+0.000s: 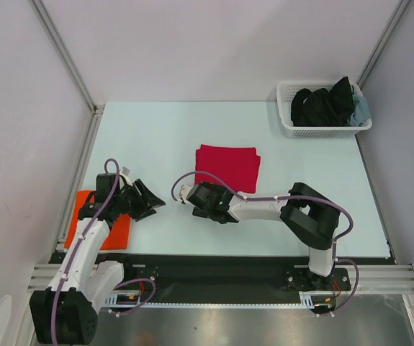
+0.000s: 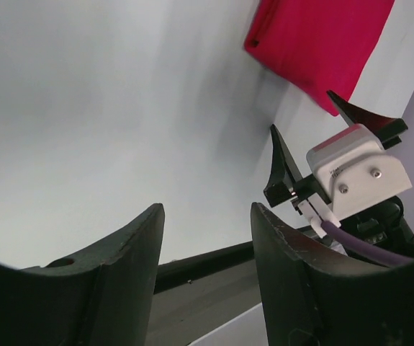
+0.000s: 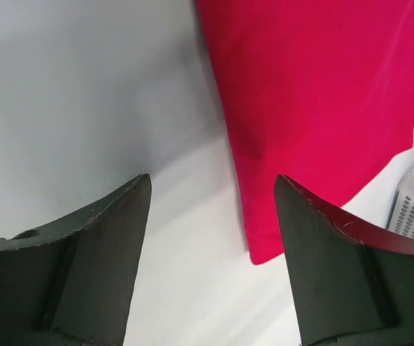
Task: Fold and stack the t-shirts
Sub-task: Neatly place the folded tshirt to the corner
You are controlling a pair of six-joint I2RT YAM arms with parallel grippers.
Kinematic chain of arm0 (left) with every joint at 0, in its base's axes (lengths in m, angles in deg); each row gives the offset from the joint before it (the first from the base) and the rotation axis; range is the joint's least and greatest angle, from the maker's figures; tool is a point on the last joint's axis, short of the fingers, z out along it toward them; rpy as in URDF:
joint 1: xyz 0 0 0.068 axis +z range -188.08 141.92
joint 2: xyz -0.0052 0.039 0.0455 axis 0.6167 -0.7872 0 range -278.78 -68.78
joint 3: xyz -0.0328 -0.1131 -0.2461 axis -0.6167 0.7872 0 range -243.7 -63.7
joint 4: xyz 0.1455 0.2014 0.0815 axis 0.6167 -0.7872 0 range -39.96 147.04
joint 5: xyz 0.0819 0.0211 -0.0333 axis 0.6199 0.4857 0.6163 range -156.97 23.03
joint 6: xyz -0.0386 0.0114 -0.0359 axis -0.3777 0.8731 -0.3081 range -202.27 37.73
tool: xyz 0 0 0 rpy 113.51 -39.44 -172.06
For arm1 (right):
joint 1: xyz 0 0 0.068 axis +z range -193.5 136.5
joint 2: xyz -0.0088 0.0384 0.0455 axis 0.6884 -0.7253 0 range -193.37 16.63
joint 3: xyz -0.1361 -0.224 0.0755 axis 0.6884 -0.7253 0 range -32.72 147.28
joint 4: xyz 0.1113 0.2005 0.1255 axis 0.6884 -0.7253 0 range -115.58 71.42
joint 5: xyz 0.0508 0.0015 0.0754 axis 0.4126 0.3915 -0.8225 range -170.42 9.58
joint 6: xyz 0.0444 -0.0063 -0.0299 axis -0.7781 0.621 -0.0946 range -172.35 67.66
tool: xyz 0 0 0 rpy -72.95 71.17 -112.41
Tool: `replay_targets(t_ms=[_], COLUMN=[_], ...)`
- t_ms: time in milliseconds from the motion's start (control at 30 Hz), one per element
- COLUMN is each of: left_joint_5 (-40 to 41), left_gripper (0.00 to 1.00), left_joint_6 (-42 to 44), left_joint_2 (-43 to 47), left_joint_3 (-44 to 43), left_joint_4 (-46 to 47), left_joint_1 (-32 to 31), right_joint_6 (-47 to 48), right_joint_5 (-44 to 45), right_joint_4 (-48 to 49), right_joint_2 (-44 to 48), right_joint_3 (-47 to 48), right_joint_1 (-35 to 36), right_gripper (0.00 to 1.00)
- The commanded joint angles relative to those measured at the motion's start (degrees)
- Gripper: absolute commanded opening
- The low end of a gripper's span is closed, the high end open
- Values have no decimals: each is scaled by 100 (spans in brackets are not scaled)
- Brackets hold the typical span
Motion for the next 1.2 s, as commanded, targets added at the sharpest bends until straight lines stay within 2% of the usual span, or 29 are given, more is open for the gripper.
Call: replay_targets(t_ms=[0, 133, 233, 333, 433, 467, 500, 567, 667, 700, 767, 900, 1067, 1167], left_joint_5=[-290, -500, -694, -764, -913, -948, -1018, -1343, -1694, -1713, -1818, -1854, -1670, -1512], left_gripper=[58, 58, 55, 55, 68, 77, 81, 83, 87, 96, 100, 100, 100, 100], left_joint_6=[64, 20, 29, 11, -94, -190, -252, -489, -813, -919, -1243, -1798, -2466, -2704], left_joint_2=[-147, -340, -499, -657, -833, -886, -956, -1244, -1754, -1887, -2142, -3089, -3987, -4593], left_joint_3=[-5, 21, 4, -31, -23, -14, 3, 100, 153, 162, 153, -66, -611, -1094], left_joint_4=[-66, 65, 250, 303, 469, 548, 758, 1240, 1943, 2129, 2716, 3528, 4475, 4680], left_joint_1=[310, 495, 565, 644, 715, 715, 723, 724, 706, 689, 566, 153, -497, -769], right_joint_6=[236, 473, 588, 763, 843, 878, 905, 931, 984, 1028, 1002, 914, 826, 800], right_joint_5=[-60, -130, -218, -376, -482, -534, -639, -728, -851, -886, -939, -1238, -1659, -1783], right_joint_4=[197, 329, 391, 382, 277, 233, 198, 145, 57, 39, 13, -267, -417, -409], right_joint_2=[-181, -488, -673, -717, -735, -726, -674, -612, -428, -279, -164, 100, 521, 679], right_joint_3=[214, 477, 583, 636, 741, 793, 794, 785, 715, 636, 609, 679, 627, 548], right_joint_1=[19, -86, -209, -324, -403, -438, -447, -456, -456, -473, -517, -719, -992, -1071], right_gripper=[75, 72, 66, 53, 38, 34, 26, 17, 13, 11, 7, 0, 0, 0])
